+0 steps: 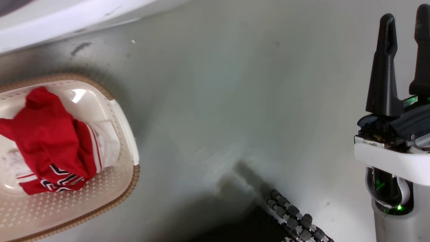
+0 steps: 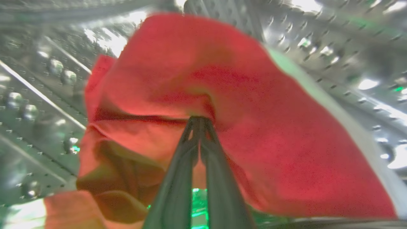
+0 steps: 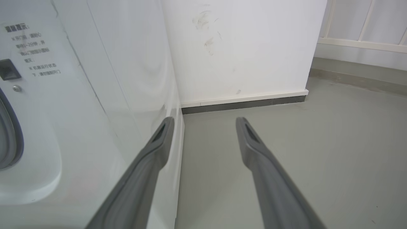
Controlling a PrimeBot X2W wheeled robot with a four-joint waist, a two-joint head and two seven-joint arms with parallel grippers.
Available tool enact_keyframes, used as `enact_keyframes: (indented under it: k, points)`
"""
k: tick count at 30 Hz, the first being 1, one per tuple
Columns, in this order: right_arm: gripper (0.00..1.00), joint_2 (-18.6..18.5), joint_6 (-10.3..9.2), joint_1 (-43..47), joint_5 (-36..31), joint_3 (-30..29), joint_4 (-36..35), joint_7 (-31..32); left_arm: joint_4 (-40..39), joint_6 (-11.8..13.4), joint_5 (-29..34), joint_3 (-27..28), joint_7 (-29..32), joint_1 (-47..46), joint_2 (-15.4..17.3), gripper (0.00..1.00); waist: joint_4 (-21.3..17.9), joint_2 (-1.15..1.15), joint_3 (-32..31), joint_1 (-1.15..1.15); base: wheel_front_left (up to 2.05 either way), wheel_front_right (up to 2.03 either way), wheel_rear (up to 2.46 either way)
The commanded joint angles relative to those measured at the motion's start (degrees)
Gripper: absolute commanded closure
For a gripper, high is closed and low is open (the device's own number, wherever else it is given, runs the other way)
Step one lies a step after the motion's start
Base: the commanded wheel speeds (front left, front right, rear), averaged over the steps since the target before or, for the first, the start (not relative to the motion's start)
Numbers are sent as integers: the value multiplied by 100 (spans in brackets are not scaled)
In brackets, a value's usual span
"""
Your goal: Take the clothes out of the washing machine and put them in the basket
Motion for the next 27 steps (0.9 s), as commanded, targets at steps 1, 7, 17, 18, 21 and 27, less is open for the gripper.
enact_keyframes:
  k: [1, 7, 17, 18, 21, 27]
  points:
    - [0, 1, -4, -41, -67, -39, 25, -13, 69, 40, -66, 42, -281, 254, -43, 100, 104, 0, -195, 0, 0, 0, 0]
    - [0, -2, -4, 82, -263, 11, 112, -13, 309, 18, -270, 94, -1330, 973, -253, 100, 322, 0, -723, 0, 0, 0, 0]
    - [0, -1, -4, 439, -598, 17, 325, -13, 476, 5, -656, 144, -2851, 2178, -620, 100, 603, 0, -1714, 0, 0, 0, 0]
    - [0, 0, -4, 491, -638, 29, 348, -13, 486, 4, -729, 178, -2984, 2298, -655, 100, 633, 0, -1808, 0, 0, 0, 0]
    - [0, -1, -4, 595, -772, 81, 408, -13, 525, 1, -829, 167, -3285, 2664, -740, 100, 697, 0, -2082, 0, 0, 0, 0]
    - [0, 0, -4, 825, -908, 116, 499, -13, 489, 1, -1018, 143, -3861, 3413, -853, 100, 781, 0, -2565, 0, 0, 0, 0]
